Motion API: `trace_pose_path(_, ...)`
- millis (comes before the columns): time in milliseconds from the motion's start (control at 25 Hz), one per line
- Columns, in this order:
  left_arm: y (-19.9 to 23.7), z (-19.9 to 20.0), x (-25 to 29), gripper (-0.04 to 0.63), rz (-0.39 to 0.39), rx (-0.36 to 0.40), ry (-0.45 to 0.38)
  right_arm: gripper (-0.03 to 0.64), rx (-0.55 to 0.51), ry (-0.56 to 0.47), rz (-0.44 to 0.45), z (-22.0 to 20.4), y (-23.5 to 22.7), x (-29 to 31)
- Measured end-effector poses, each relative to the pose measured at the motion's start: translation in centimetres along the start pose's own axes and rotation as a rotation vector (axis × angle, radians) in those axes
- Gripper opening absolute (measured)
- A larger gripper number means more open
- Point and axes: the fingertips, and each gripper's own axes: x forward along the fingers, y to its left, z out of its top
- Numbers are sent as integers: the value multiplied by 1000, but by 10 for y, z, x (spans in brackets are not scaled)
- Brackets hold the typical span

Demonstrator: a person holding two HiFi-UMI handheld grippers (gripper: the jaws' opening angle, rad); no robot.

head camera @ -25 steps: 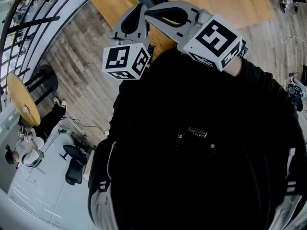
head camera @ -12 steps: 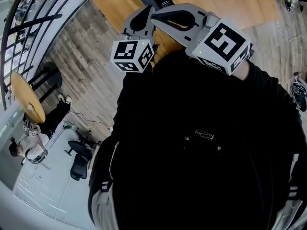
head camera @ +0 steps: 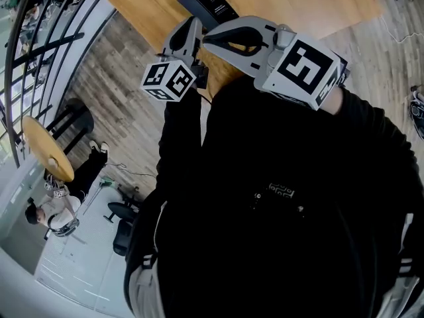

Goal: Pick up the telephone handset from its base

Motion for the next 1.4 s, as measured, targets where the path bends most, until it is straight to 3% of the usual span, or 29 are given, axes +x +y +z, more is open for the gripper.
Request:
trace_pose_path(160, 3, 10, -2, -1, -47, 18, -37, 17, 45, -21, -16, -1, -5, -1)
trace_pose_path(480, 35, -10, -2, 43, -49, -46, -30, 17, 53, -35, -42, -3, -8, 2)
trace_pose_path(680, 53, -37, 12, 43, -47, -105, 14, 17, 74, -31, -44, -7, -10, 4)
trace_pose_path(960, 67, -62, 9, 54, -39, -129, 75, 17, 55, -13, -18, -6, 0, 10)
trace_pose_path(1400, 114, -78, 24, 114, -14, -133, 108, 17, 97, 2, -67, -19, -15, -2)
